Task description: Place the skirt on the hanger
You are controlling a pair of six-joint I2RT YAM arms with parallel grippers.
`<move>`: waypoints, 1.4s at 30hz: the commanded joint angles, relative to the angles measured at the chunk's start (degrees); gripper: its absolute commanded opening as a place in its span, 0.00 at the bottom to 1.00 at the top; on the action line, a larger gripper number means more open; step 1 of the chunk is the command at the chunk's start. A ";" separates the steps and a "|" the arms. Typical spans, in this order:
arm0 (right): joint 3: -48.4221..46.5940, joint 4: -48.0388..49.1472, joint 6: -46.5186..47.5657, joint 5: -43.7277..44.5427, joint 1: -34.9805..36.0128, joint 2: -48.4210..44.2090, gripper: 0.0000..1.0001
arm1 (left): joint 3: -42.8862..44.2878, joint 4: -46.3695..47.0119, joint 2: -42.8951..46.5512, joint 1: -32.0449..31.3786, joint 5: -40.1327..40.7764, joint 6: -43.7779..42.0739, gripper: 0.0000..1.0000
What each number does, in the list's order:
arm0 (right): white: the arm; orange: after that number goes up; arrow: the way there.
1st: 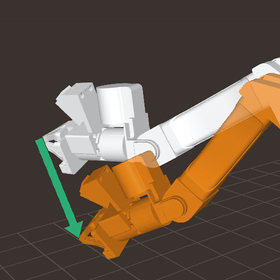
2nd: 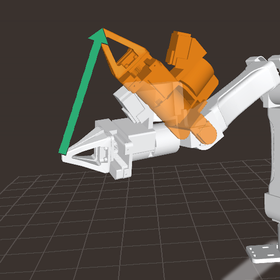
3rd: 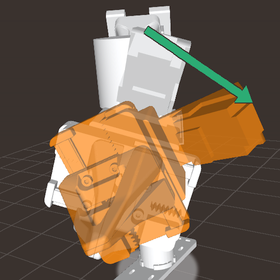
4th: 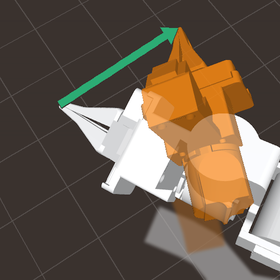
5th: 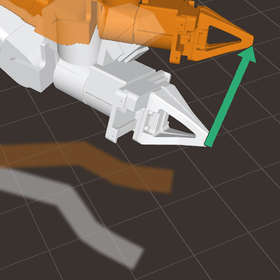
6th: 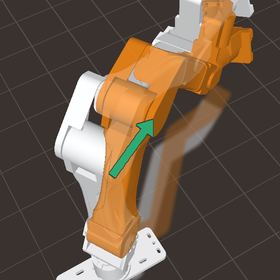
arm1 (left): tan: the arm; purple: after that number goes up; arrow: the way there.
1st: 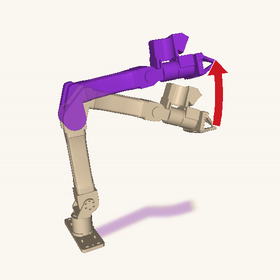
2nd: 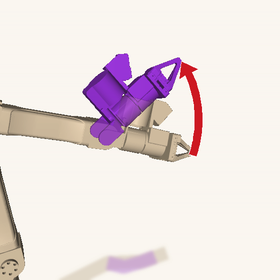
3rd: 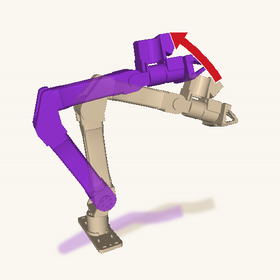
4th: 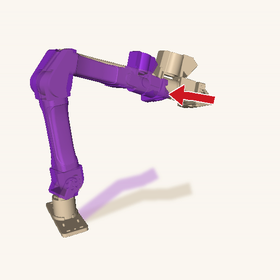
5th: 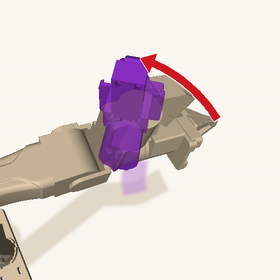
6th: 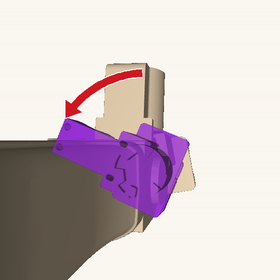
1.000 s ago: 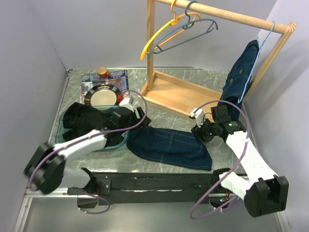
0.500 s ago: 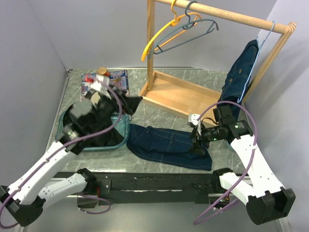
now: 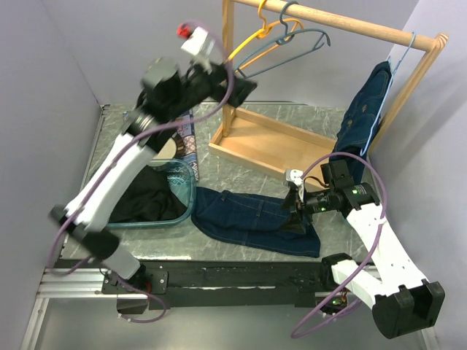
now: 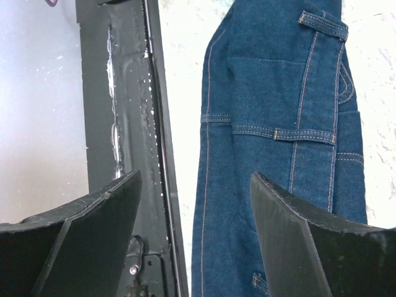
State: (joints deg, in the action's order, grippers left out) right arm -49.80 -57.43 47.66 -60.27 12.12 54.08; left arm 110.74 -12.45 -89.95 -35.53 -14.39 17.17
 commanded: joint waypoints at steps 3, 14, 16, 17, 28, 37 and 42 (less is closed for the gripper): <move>0.05 2.32 -1.16 -0.90 -0.43 -1.26 0.78 | 15.03 -2.50 -11.55 5.55 -9.95 8.31 0.88; 0.23 2.23 -0.90 -0.64 -0.61 -2.05 0.78 | 16.97 -3.72 -15.43 7.23 -7.93 7.53 0.90; 0.32 2.15 -0.81 -0.73 -0.61 -2.05 0.78 | 16.79 -4.07 -15.95 7.40 -7.93 6.65 0.89; 0.23 2.06 -0.73 -0.73 -0.61 -1.97 0.78 | 16.88 -4.77 -16.65 7.40 -7.32 5.69 0.89; 0.14 1.88 -0.55 -0.90 -0.61 -1.88 0.79 | 16.70 -4.96 -18.24 7.49 -4.76 0.59 0.89; 0.14 1.71 -0.55 -0.81 -1.04 -1.79 0.79 | 14.86 -2.41 -18.68 7.49 -10.39 0.85 0.58; 0.05 1.35 -0.20 -1.08 -1.48 -1.79 0.79 | 12.59 0.56 -17.54 7.49 -12.23 1.11 0.45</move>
State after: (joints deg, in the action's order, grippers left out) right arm -49.45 -56.55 46.98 -60.45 11.51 52.95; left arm 125.23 -16.88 -108.75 -28.16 -23.42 18.65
